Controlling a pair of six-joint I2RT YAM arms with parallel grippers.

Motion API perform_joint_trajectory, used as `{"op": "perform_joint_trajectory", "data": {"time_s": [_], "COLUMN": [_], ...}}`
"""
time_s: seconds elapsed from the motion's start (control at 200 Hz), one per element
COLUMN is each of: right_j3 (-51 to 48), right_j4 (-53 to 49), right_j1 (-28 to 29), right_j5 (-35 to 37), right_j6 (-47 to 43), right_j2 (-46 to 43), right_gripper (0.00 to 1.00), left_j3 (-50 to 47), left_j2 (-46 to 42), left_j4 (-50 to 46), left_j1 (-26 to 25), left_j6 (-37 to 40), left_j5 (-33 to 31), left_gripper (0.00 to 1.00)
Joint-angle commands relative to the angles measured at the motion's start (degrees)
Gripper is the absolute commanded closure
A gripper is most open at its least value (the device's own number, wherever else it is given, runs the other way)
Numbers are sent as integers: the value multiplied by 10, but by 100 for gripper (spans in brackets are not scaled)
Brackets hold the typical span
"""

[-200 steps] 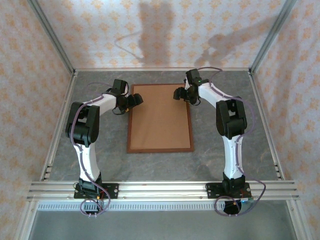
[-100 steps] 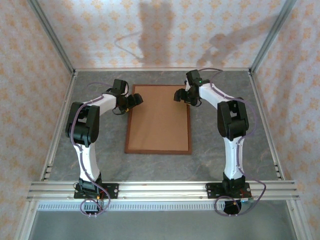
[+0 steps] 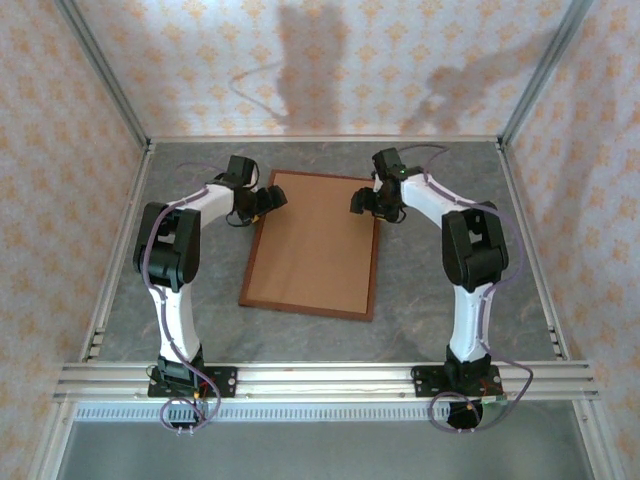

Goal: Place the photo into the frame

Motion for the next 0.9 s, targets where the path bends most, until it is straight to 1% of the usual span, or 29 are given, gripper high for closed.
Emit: {"op": "perform_joint_trajectory", "data": {"time_s": [0.0,0.07,0.13,0.18,0.25,0.385,0.896], "right_j3": [-25,-48,-76,-101,-127,-162,-154], "right_j4": [-21,-21,-12,-3,0,29,35], "right_j1": [2,2,3,9,22,39,44], "right_j5": [62,50,20,-3,-13,-47,-26], "right_j6": [-8,-6,2,9,12,35,31], "right_j2": [-56,-79,-99,-117,-137,-149,-100], "right_gripper": [26,25,25,25,25,27,30], "left_j3": [20,12,1,-15,-36,-57,-35], "left_j2": [6,-3,-12,-24,-39,-52,-29], "left_j4": [14,16,19,31,47,52,46], "left_j1": [9,10,10,10,10,10,9], "left_j6": [32,32,28,22,14,17,14], "left_j5": [-37,-42,-39,-35,-33,-39,-23], "left_gripper": [13,12,12,12,12,12,13]}}
